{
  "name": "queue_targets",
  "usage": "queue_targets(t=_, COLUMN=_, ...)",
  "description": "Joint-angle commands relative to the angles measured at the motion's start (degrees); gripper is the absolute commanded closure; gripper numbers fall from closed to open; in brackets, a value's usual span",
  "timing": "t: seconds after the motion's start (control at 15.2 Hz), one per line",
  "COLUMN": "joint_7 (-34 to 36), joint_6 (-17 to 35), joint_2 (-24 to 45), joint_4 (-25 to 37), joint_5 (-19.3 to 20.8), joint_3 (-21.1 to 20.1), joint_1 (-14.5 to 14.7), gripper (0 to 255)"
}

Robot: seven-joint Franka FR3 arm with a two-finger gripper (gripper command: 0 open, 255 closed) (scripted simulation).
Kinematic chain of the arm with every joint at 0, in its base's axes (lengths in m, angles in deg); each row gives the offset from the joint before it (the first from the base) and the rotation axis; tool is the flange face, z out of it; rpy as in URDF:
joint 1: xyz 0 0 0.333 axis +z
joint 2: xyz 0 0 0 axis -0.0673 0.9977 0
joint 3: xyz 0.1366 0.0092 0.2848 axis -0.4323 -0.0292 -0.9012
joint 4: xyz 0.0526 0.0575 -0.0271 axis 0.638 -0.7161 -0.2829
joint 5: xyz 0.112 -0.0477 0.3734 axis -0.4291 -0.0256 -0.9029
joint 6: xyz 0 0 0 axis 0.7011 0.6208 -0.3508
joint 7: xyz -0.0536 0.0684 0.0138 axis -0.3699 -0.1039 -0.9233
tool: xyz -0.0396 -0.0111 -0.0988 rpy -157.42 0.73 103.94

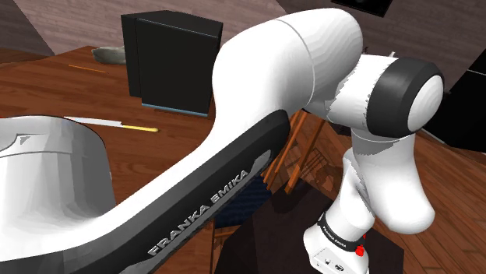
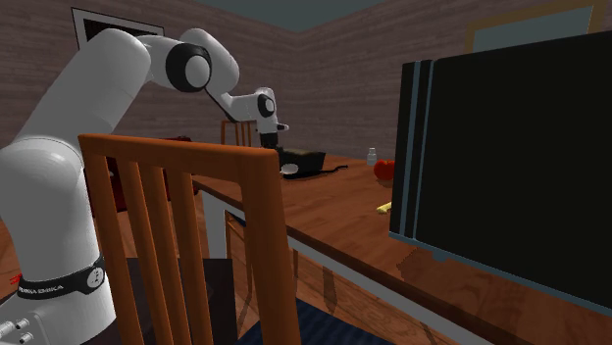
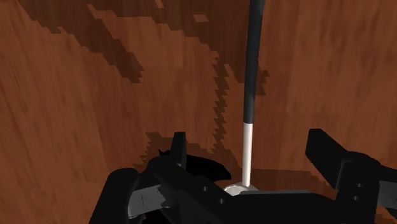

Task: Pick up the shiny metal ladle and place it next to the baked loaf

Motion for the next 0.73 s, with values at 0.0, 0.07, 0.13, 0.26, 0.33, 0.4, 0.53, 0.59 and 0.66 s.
queue_targets(t=0.0, joint_7=-0.4, joint_6=-2.3, joint_2=-0.8, joint_4=1.6, joint_5=-0.5, joint_3=-0.3, joint_1=0.2, gripper=0)
queue_targets(t=0.07, joint_7=-0.6, joint_6=-3.9, joint_2=-1.3, joint_4=2.8, joint_5=-0.9, joint_3=-0.5, joint_1=0.4, gripper=0)
queue_targets(t=0.13, joint_7=-0.8, joint_6=-5.2, joint_2=-1.6, joint_4=3.8, joint_5=-1.1, joint_3=-0.7, joint_1=0.5, gripper=0)
queue_targets(t=0.26, joint_7=-0.8, joint_6=-5.1, joint_2=-1.6, joint_4=3.7, joint_5=-1.1, joint_3=-0.7, joint_1=0.5, gripper=0)
queue_targets(t=0.33, joint_7=-0.8, joint_6=-5.2, joint_2=-1.6, joint_4=3.8, joint_5=-1.1, joint_3=-0.7, joint_1=0.5, gripper=0)
queue_targets(t=0.4, joint_7=-0.8, joint_6=-5.2, joint_2=-1.6, joint_4=3.8, joint_5=-1.1, joint_3=-0.7, joint_1=0.5, gripper=0)
queue_targets(t=0.53, joint_7=-0.8, joint_6=-5.2, joint_2=-1.6, joint_4=3.8, joint_5=-1.1, joint_3=-0.7, joint_1=0.5, gripper=0)
queue_targets(t=0.59, joint_7=-0.8, joint_6=-5.2, joint_2=-1.6, joint_4=3.8, joint_5=-1.1, joint_3=-0.7, joint_1=0.5, gripper=0)
queue_targets(t=0.66, joint_7=-0.8, joint_6=-5.2, joint_2=-1.6, joint_4=3.8, joint_5=-1.1, joint_3=-0.7, joint_1=0.5, gripper=0)
